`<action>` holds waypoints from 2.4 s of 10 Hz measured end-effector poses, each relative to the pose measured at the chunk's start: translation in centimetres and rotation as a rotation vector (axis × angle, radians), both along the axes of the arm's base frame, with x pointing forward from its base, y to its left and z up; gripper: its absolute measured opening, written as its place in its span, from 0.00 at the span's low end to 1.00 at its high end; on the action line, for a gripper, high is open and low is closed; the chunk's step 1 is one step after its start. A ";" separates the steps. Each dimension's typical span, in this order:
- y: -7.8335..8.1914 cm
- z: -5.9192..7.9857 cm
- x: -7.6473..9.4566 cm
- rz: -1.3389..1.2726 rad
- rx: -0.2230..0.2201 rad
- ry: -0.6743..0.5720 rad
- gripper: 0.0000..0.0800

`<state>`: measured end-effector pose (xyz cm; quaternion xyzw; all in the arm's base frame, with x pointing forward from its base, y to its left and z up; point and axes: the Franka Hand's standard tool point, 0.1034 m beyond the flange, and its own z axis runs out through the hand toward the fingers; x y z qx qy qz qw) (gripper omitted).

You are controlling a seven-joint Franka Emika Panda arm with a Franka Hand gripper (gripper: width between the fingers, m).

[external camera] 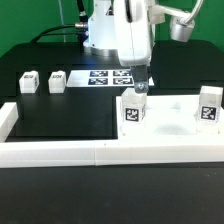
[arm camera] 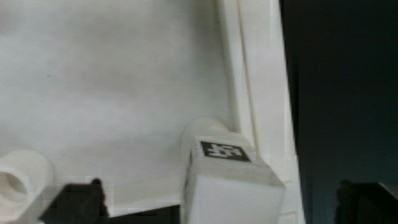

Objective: Assemble square table

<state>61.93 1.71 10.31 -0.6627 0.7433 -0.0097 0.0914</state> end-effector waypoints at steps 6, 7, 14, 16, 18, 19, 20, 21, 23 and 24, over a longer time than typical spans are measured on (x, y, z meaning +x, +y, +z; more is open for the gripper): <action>0.0 1.4 -1.8 0.514 -0.146 -0.142 0.81; 0.0 1.4 -1.7 0.599 -0.163 -0.148 0.81; -0.4 -1.3 -2.7 1.428 -0.363 -0.164 0.81; -0.6 -1.4 -2.7 1.527 -0.382 -0.161 0.81; -0.7 -1.6 -2.8 1.555 -0.384 -0.157 0.81; -1.3 -2.8 -4.0 1.594 -0.325 -0.115 0.81; -1.9 -4.7 -4.6 1.596 -0.280 -0.071 0.81; -2.2 -6.2 -4.9 1.606 -0.261 -0.044 0.81; -2.7 -8.5 -5.8 1.595 -0.248 -0.019 0.81; -2.7 -8.2 -5.6 1.595 -0.252 -0.023 0.81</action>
Offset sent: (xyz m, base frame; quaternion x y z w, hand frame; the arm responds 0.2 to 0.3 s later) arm -0.0279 0.0118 0.0160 -0.0031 0.0165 -0.3169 0.9483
